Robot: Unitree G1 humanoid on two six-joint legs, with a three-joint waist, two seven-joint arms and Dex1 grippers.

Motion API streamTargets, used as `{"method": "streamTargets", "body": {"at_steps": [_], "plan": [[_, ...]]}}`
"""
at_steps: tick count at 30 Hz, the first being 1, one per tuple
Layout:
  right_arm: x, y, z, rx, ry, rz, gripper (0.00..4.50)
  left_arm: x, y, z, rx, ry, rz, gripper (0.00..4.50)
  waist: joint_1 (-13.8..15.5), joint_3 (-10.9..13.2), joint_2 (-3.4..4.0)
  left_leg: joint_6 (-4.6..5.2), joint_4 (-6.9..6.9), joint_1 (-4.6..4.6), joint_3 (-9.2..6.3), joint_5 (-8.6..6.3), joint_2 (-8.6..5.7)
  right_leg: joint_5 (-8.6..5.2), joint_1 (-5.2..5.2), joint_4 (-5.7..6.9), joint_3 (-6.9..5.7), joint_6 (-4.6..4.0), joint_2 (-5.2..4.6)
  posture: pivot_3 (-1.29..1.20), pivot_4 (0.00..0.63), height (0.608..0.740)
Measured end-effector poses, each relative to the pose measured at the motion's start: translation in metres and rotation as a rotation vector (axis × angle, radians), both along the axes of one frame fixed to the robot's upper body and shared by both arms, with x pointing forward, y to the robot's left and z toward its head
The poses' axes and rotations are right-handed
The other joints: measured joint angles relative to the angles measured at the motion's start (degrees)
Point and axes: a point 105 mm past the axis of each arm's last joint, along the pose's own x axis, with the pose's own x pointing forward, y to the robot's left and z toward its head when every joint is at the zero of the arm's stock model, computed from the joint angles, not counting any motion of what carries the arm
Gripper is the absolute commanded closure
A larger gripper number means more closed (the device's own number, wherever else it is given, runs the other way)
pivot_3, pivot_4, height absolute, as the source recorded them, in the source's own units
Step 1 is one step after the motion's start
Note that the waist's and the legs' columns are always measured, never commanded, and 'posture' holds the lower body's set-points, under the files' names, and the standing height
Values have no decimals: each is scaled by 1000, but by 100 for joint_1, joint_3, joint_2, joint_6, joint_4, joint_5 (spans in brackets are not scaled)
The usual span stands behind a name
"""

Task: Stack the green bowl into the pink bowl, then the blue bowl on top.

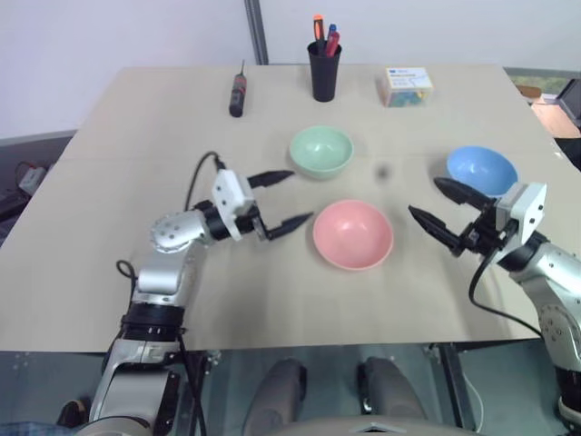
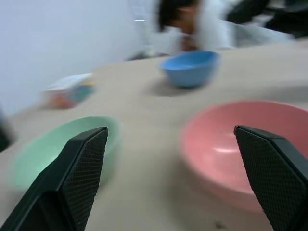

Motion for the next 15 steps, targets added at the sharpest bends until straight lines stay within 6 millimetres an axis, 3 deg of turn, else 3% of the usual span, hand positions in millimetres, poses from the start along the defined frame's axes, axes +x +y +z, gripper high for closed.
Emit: {"method": "streamTargets", "body": {"at_steps": [9,15], "plan": [[46,36,11,-118,-35,52,1162,-15,35,5,-160,51,170,65,-64,1,1,-2,-3,0,2,1,3,0,-4,-1,2,0,-3,0,150,740],[85,86,21,-248,-66,94,1162,-33,48,-5,-164,114,218,65,-75,2,4,-3,-15,-2,9,1,3,0,-11,-8,8,-1,-7,0,150,740]]}}
